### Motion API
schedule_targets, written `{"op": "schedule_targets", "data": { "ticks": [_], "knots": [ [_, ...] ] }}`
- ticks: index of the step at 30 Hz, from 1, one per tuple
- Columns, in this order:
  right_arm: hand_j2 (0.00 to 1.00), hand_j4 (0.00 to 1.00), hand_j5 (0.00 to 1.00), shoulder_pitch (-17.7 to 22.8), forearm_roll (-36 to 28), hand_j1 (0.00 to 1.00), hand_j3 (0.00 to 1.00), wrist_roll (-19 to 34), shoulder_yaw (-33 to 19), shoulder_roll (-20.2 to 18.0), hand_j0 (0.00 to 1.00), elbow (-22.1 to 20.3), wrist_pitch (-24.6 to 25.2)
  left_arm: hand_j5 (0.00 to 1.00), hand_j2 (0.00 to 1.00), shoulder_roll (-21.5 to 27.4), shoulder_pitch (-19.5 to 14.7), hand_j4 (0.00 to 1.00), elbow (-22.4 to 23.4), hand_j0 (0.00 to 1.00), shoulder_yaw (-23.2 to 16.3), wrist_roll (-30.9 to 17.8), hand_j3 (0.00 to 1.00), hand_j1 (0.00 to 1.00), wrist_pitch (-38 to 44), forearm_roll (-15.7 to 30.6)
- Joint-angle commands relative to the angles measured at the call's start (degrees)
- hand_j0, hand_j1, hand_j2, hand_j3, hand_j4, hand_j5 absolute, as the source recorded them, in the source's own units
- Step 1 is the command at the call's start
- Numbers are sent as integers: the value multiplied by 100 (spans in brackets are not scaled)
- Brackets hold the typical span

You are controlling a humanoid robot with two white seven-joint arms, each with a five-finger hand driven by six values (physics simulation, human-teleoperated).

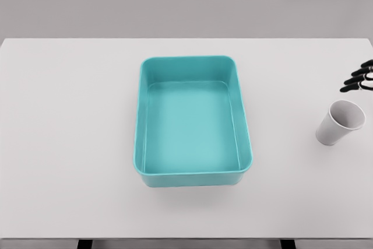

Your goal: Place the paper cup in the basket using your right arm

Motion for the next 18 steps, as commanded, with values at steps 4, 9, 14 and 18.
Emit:
{"op": "schedule_targets", "data": {
  "ticks": [4, 9, 14, 18],
  "knots": [
    [100, 100, 100, -32, 6, 100, 100, -2, 41, 204, 100, 1, 285, 100, 100, 1, 0, 100, 0, 100, 1, -3, 100, 100, 0, -3],
    [100, 100, 100, -138, 480, 100, 100, -2, 24, 212, 100, 18, 425, 100, 100, 1, 0, 100, 0, 100, 1, -3, 100, 100, 0, -3],
    [100, 100, 100, -138, 542, 100, 100, -2, 50, 432, 100, 62, 1224, 100, 100, 1, 0, 100, 0, 100, 1, -3, 100, 100, 0, 6],
    [100, 100, 100, -147, 551, 100, 100, -2, 41, 740, 100, 80, 1313, 100, 100, 1, 0, 100, 0, 100, 1, -3, 100, 100, 0, -3]
  ]
}}
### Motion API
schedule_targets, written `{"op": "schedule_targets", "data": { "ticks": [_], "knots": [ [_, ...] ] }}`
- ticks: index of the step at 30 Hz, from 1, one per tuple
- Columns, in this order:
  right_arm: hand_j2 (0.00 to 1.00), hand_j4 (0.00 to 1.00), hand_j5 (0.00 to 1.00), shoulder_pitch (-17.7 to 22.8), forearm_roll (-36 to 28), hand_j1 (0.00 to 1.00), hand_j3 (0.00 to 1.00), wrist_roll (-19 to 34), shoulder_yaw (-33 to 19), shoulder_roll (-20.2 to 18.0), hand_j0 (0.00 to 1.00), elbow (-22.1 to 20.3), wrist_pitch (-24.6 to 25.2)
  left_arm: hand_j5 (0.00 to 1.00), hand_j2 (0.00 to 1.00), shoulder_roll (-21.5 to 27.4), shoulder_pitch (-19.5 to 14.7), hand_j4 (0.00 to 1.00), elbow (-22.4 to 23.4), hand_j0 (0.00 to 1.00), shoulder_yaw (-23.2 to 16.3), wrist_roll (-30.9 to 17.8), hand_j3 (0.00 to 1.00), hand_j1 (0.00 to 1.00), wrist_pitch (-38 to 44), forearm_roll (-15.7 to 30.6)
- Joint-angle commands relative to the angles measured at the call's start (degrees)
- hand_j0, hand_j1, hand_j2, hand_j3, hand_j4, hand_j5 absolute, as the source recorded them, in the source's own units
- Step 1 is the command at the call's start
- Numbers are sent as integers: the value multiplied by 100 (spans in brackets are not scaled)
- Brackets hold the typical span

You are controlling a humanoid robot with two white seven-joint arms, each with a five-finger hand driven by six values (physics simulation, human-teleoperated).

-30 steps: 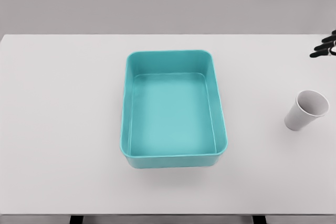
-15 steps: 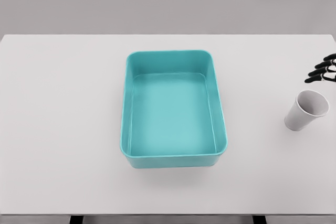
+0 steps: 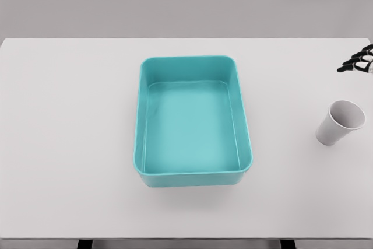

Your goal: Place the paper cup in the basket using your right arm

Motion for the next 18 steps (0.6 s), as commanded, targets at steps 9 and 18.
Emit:
{"op": "schedule_targets", "data": {
  "ticks": [9, 18],
  "knots": [
    [100, 100, 100, 18, 326, 100, 100, -2, 392, 266, 100, -8, -18, 100, 100, 1, 0, 100, 1, 100, 1, -2, 100, 100, 0, -4],
    [100, 100, 100, 18, 343, 100, 100, -2, 727, 468, 100, 27, -27, 100, 100, 1, 0, 100, 1, 100, 1, -2, 100, 100, 0, -4]
  ]
}}
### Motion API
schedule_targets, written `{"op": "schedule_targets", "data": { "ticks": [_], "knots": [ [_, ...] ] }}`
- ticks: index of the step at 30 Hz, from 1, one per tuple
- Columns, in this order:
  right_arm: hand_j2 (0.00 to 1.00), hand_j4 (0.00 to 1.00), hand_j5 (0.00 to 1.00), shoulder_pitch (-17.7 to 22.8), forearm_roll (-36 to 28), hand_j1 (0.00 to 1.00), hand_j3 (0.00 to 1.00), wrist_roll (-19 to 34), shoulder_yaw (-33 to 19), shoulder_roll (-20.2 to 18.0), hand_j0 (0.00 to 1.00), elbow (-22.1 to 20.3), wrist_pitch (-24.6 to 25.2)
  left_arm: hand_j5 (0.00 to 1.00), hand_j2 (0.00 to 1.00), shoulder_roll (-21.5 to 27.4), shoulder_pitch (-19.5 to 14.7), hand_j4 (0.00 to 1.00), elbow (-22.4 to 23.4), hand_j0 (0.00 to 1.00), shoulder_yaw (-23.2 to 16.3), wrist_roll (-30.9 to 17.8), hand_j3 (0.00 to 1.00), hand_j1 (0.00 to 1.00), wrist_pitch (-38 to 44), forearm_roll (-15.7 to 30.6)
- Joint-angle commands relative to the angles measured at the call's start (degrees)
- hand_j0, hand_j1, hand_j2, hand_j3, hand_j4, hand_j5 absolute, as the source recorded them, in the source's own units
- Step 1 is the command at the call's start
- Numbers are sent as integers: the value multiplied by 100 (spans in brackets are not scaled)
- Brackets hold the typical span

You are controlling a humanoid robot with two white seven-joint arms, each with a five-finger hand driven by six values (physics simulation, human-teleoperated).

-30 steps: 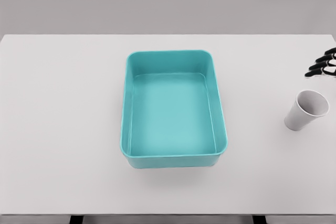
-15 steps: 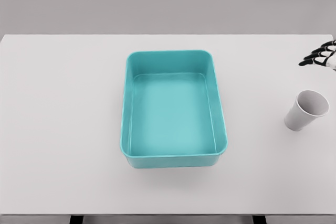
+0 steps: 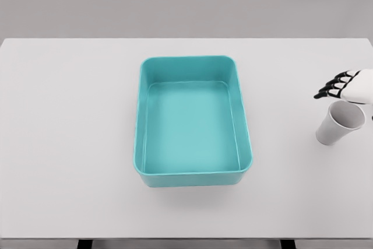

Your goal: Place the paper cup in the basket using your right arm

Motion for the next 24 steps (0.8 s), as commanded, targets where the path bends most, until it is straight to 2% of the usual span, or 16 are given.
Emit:
{"op": "schedule_targets", "data": {
  "ticks": [1, 24],
  "knots": [
    [100, 100, 100, 0, -3, 100, 100, -2, 51, 44, 100, 11, 8, 100, 100, 1, 0, 100, 1, 100, 1, -2, 100, 100, 0, -4],
    [100, 100, 100, 70, 76, 100, 100, -2, 165, 0, 100, -60, -168, 100, 100, 1, 0, 100, 1, 100, 1, -2, 100, 100, 0, -4]
  ]
}}
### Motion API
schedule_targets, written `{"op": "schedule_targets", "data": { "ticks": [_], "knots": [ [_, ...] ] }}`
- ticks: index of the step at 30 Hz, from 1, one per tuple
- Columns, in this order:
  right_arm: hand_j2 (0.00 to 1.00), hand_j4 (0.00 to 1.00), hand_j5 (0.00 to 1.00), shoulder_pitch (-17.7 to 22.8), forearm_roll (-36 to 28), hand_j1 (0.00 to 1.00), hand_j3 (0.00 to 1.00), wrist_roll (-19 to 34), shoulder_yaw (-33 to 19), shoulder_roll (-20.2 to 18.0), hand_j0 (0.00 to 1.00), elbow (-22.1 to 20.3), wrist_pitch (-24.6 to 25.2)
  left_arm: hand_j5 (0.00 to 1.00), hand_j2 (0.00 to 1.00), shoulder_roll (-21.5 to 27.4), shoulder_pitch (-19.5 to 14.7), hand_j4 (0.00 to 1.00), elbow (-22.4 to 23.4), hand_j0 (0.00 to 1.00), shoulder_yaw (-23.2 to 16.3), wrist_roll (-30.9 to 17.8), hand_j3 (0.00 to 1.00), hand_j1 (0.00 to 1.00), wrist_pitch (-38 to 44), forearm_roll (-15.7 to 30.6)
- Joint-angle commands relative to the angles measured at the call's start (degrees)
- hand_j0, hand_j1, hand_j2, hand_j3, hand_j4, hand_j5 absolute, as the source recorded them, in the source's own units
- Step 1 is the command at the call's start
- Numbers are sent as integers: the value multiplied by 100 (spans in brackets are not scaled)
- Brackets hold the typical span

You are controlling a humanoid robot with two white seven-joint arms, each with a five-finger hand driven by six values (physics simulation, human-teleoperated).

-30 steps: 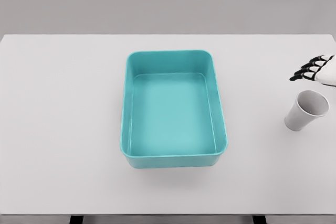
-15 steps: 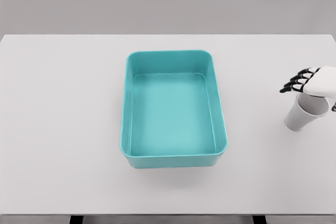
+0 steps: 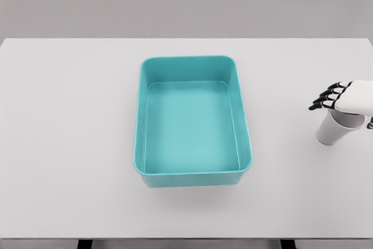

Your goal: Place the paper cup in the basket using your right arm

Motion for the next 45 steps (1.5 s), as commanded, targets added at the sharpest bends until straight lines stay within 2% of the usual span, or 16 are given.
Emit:
{"op": "schedule_targets", "data": {
  "ticks": [1, 27, 45],
  "knots": [
    [100, 100, 100, -9, -8, 100, 100, -2, 59, -9, 100, 1, -1, 100, 100, 1, 0, 100, 1, 100, 1, 4, 100, 100, 0, -3],
    [100, 100, 100, -18, 211, 100, 100, -2, 226, 44, 100, 81, 34, 100, 100, 1, 0, 100, 1, 100, 1, -4, 100, 100, 0, -3],
    [91, 91, 91, -18, 264, 91, 91, -2, 217, 70, 91, 81, 61, 100, 100, 1, 0, 100, 1, 100, 1, -4, 100, 100, 0, -3]
  ]
}}
